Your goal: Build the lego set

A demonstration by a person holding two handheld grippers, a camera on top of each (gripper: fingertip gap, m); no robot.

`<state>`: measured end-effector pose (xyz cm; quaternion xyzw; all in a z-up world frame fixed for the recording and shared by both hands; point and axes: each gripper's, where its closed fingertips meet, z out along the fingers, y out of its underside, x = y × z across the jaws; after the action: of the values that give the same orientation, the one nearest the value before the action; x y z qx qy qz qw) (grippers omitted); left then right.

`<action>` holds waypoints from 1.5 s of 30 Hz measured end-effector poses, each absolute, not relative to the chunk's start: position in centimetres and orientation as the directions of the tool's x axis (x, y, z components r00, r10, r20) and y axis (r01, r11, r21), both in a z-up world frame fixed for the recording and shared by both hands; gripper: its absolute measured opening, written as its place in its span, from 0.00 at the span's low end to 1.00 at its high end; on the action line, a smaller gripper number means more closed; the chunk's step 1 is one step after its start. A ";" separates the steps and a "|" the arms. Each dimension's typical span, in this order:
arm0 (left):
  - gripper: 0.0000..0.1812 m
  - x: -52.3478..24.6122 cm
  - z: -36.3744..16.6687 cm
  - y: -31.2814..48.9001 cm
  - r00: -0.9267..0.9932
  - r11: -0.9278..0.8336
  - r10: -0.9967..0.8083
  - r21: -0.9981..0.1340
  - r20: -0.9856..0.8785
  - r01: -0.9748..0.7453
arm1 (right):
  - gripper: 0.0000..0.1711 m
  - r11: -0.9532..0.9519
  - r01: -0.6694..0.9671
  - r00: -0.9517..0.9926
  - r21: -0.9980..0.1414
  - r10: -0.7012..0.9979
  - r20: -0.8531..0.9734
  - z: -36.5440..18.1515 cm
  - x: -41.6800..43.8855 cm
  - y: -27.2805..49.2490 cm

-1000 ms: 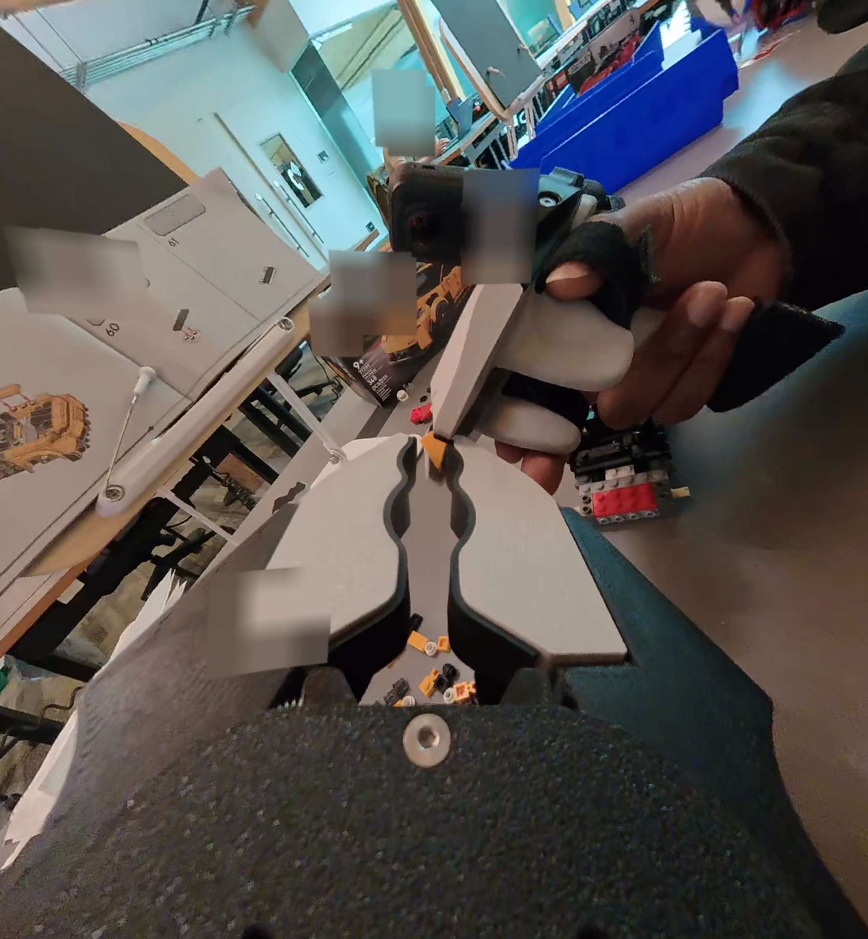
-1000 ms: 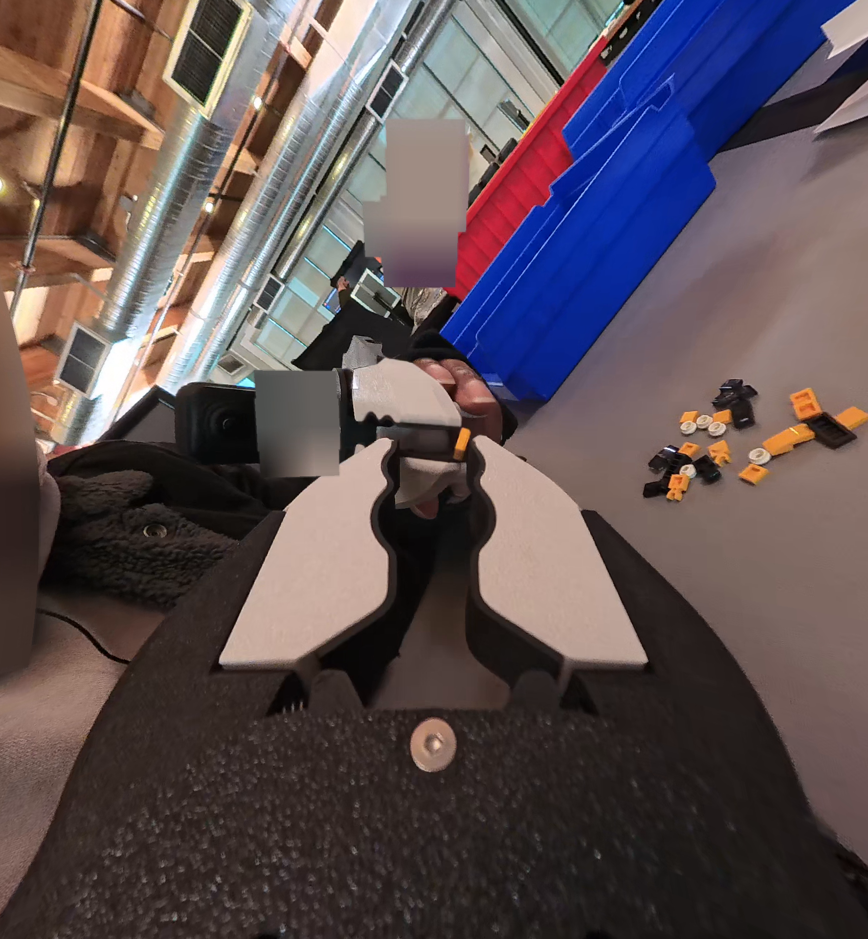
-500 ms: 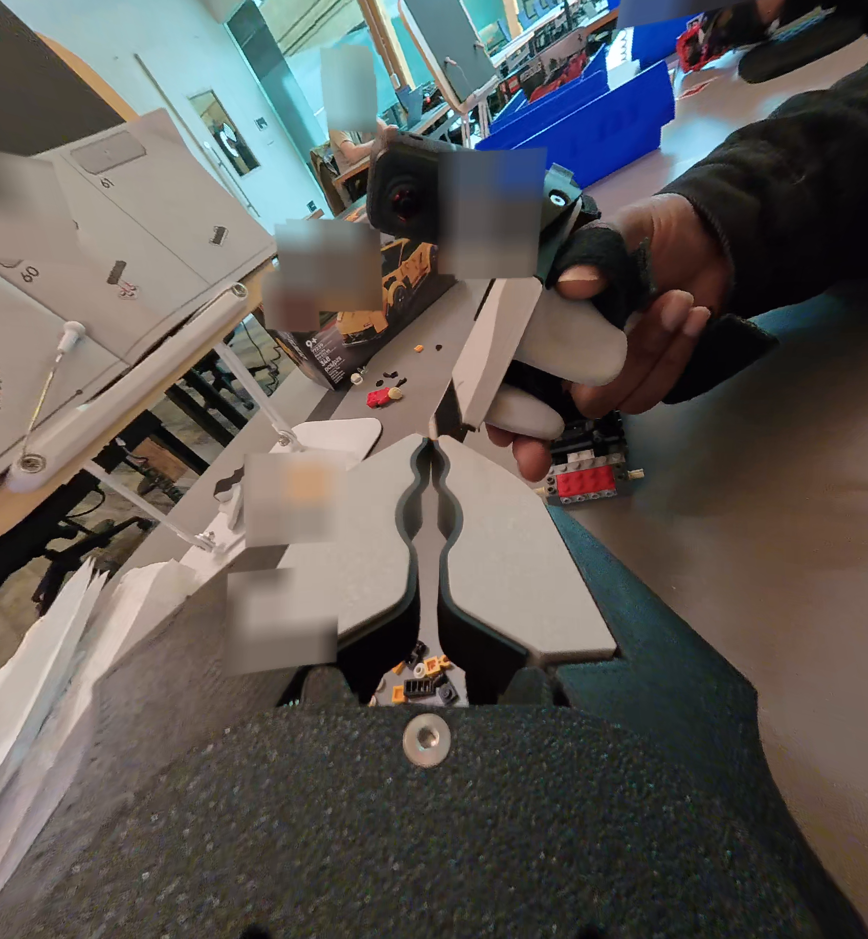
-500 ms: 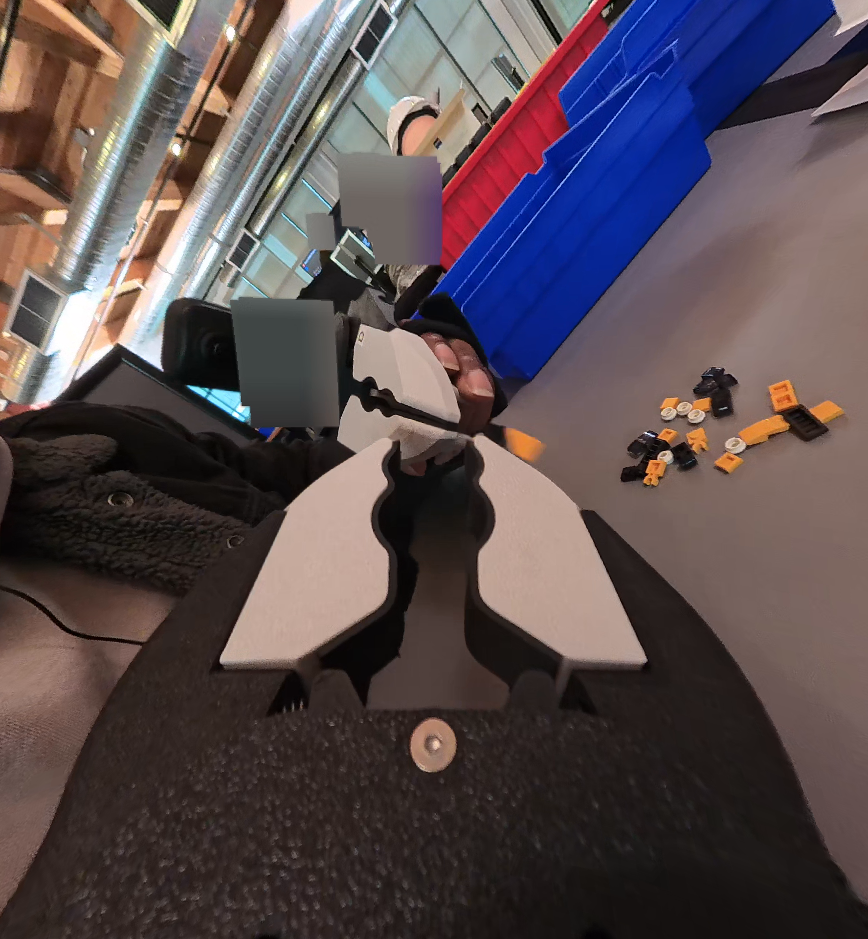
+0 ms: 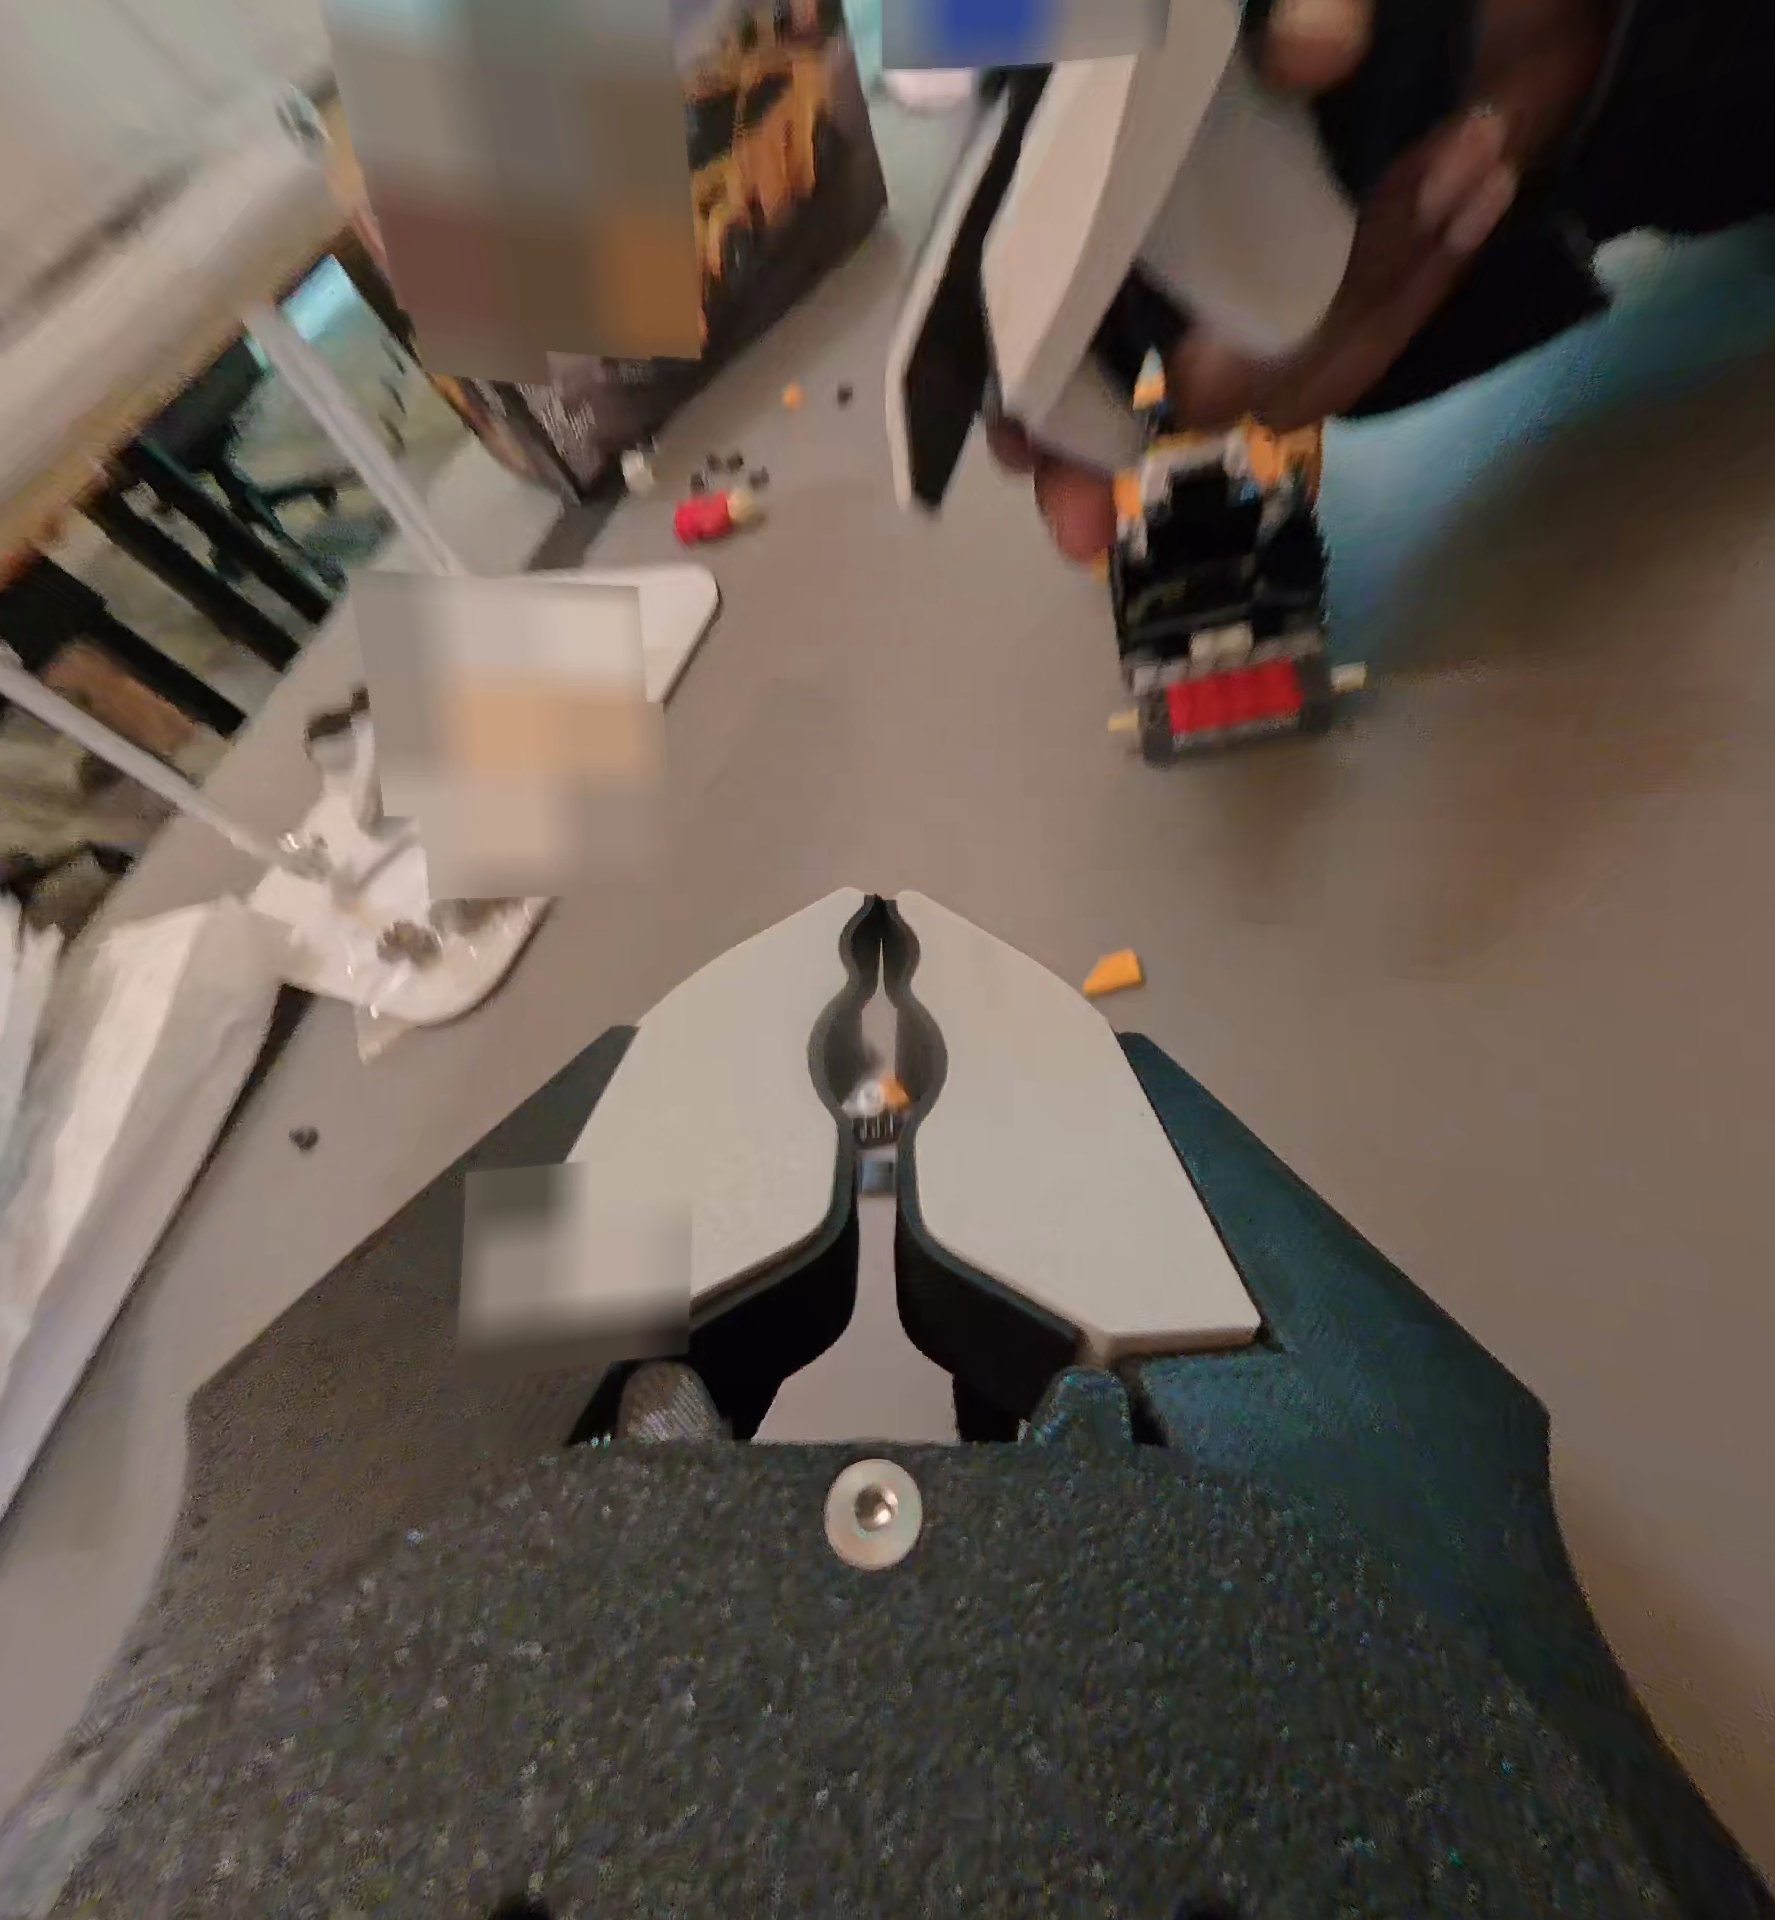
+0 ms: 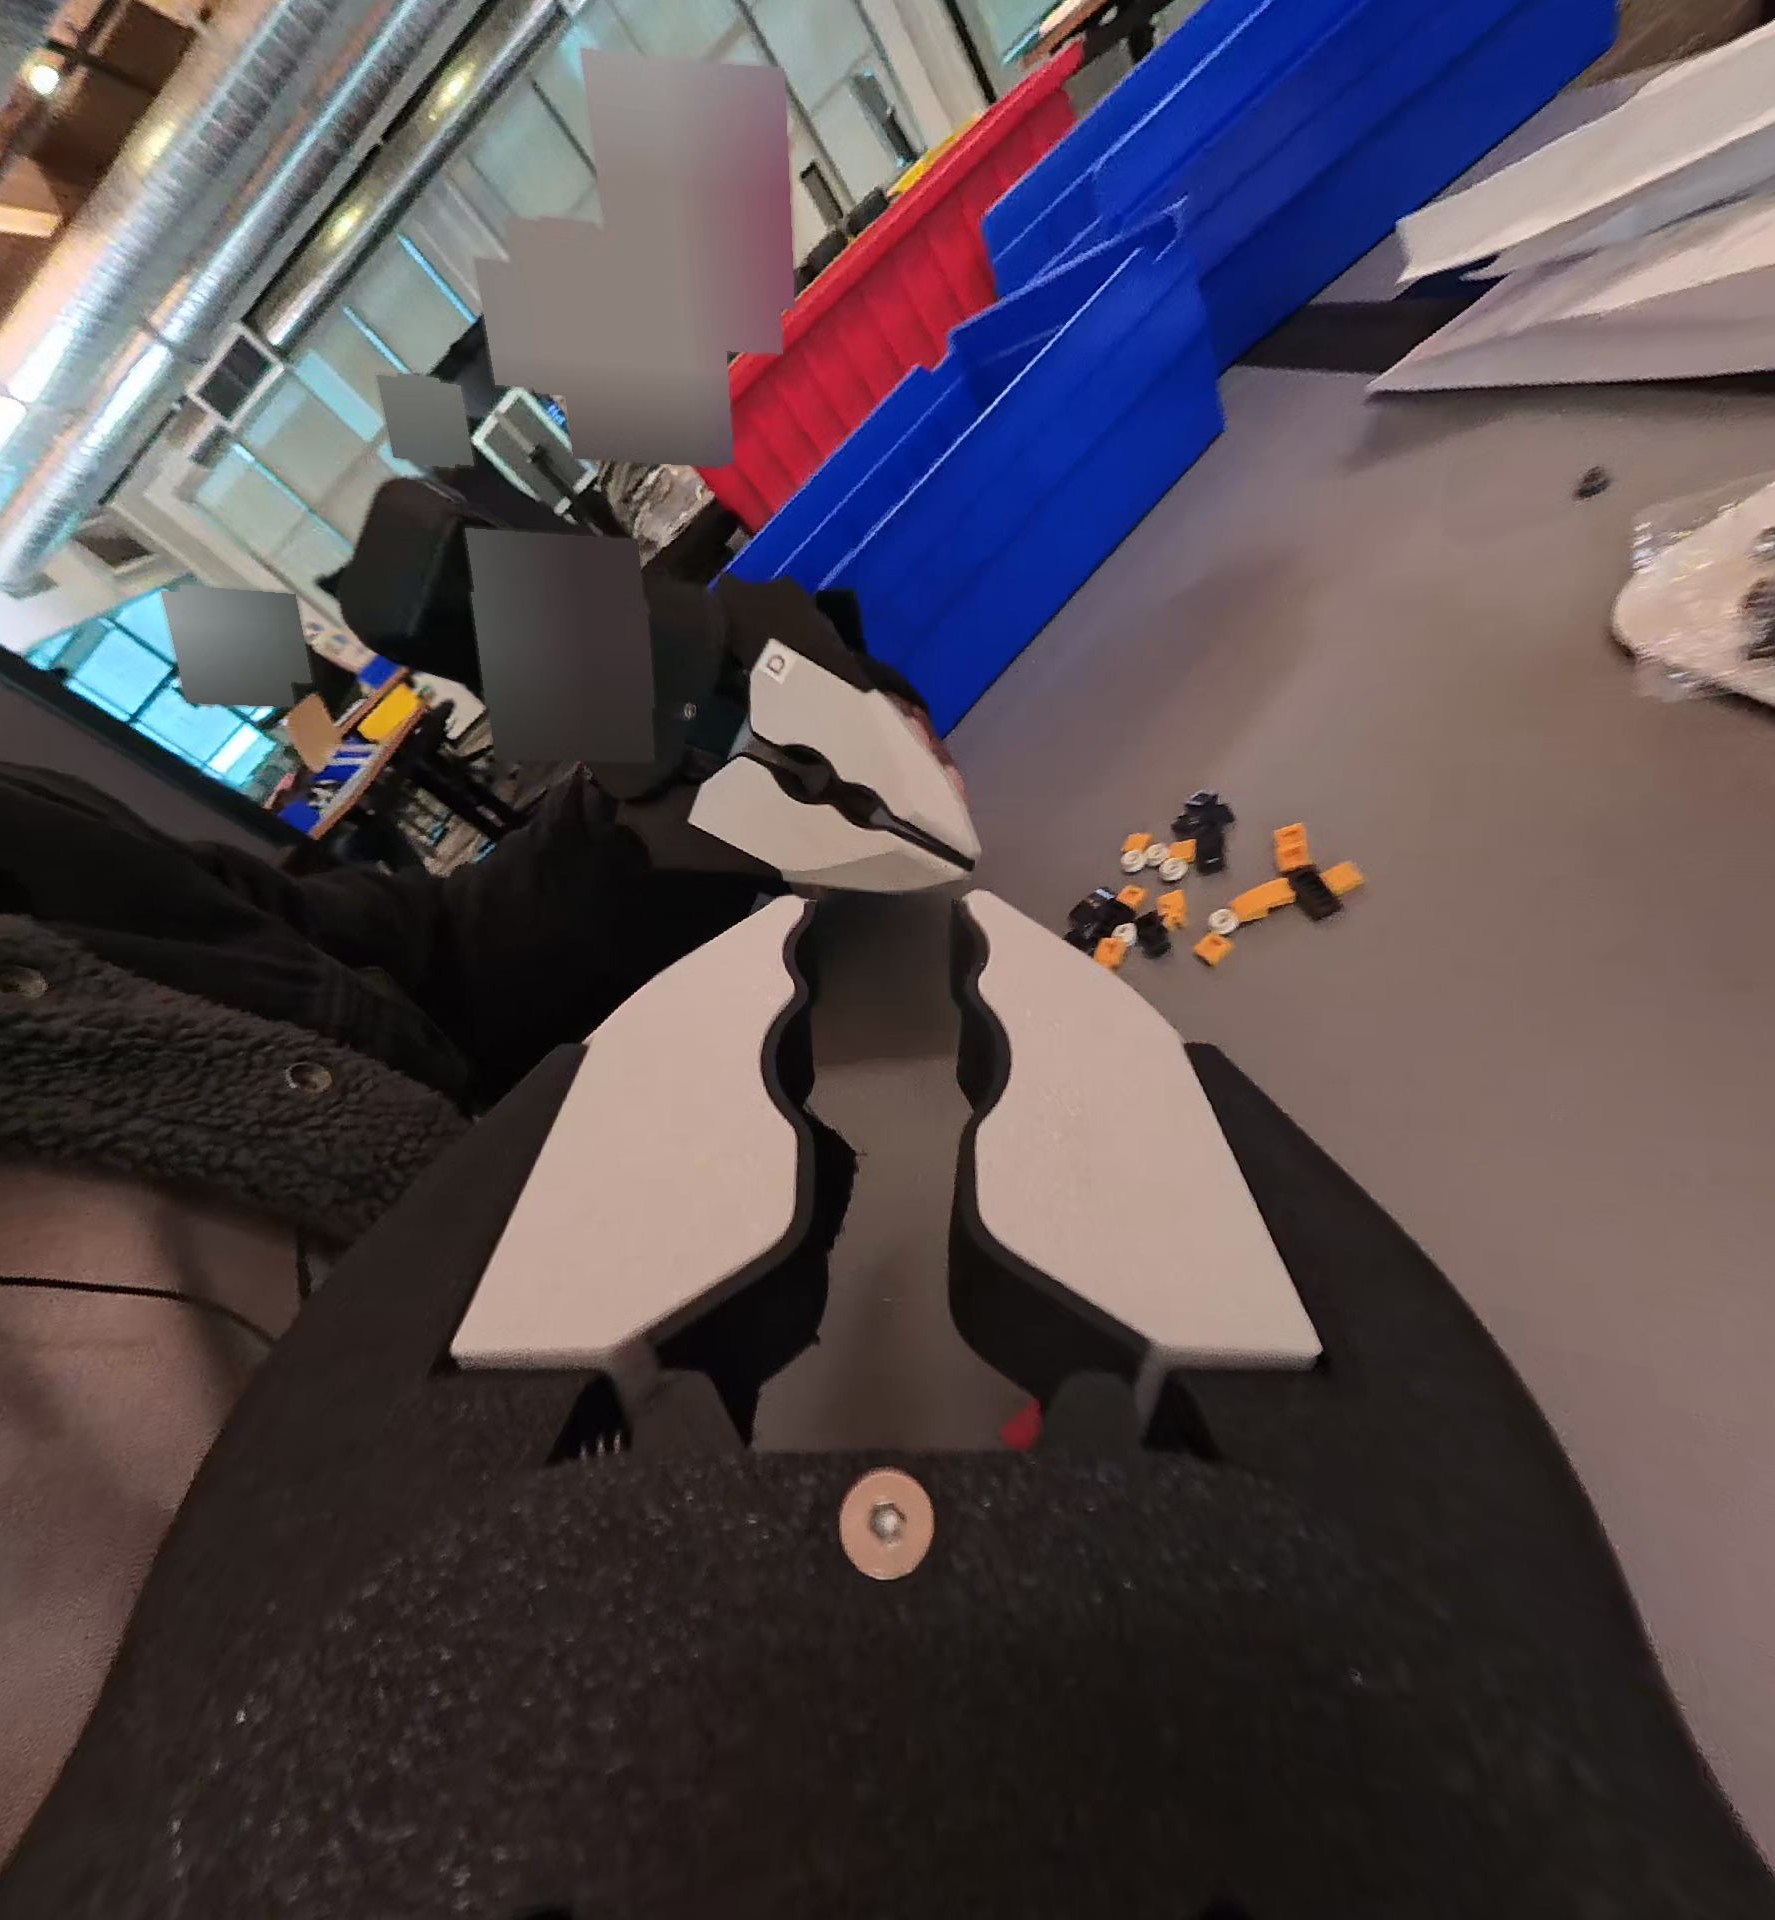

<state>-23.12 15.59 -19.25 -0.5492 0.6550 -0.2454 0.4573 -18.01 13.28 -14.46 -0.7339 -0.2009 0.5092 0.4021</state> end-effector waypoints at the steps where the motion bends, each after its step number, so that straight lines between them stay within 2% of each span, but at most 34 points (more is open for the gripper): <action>1: 0.00 -23.6 -19.9 15.9 0.016 0.267 -0.945 -0.802 -0.326 -0.534 | 0.14 -0.591 -0.123 0.411 -0.798 0.701 -0.583 -14.3 -17.6 13.5; 4: 0.00 -25.0 -21.3 15.9 -0.031 0.244 -0.958 -0.755 -0.285 -0.609 | 0.14 -0.582 -0.142 0.431 -0.801 0.692 -0.579 -14.2 -16.7 14.0; 13: 0.13 -25.3 -25.2 13.9 -0.120 0.192 -0.981 -0.652 -0.153 -0.734 | 0.14 -0.581 -0.121 0.444 -0.805 0.694 -0.567 -14.8 -16.8 14.1; 21: 0.10 -24.8 -26.1 14.1 -0.093 0.133 -0.991 -0.644 -0.096 -0.753 | 0.14 -0.586 -0.111 0.431 -0.803 0.699 -0.570 -15.0 -17.2 13.8; 24: 0.06 -24.8 -26.2 14.1 -0.084 0.111 -0.994 -0.648 -0.073 -0.754 | 0.14 -0.584 -0.101 0.430 -0.805 0.704 -0.565 -15.1 -17.3 13.7; 29: 0.05 -24.6 -26.0 13.8 -0.072 0.055 -0.997 -0.681 -0.003 -0.730 | 0.13 -0.550 -0.036 0.450 -0.834 0.737 -0.505 -15.6 -17.7 13.4; 33: 0.05 -23.4 -23.3 12.2 -0.102 -0.119 -0.970 -0.795 0.221 -0.595 | 0.13 -0.418 0.100 0.467 -0.903 0.821 -0.328 -16.1 -18.4 12.6; 36: 0.05 -22.4 -19.7 10.7 -0.194 -0.289 -0.891 -0.843 0.410 -0.453 | 0.13 -0.209 0.268 0.451 -0.940 0.890 -0.069 -16.8 -19.4 11.6; 40: 0.05 -21.9 -17.1 9.7 -0.295 -0.460 -0.766 -0.808 0.571 -0.368 | 0.10 0.110 0.459 0.371 -0.882 0.878 0.302 -17.6 -20.9 10.1; 45: 0.05 -21.2 -16.3 8.9 -0.347 -0.546 -0.675 -0.757 0.652 -0.359 | 0.08 0.243 0.468 0.359 -0.850 0.826 0.434 -16.4 -21.9 9.6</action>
<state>-21.22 8.85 -16.28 -0.5596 0.4618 -0.6782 0.1162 -21.86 9.55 -16.37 -0.5950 -0.5439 0.1570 0.5706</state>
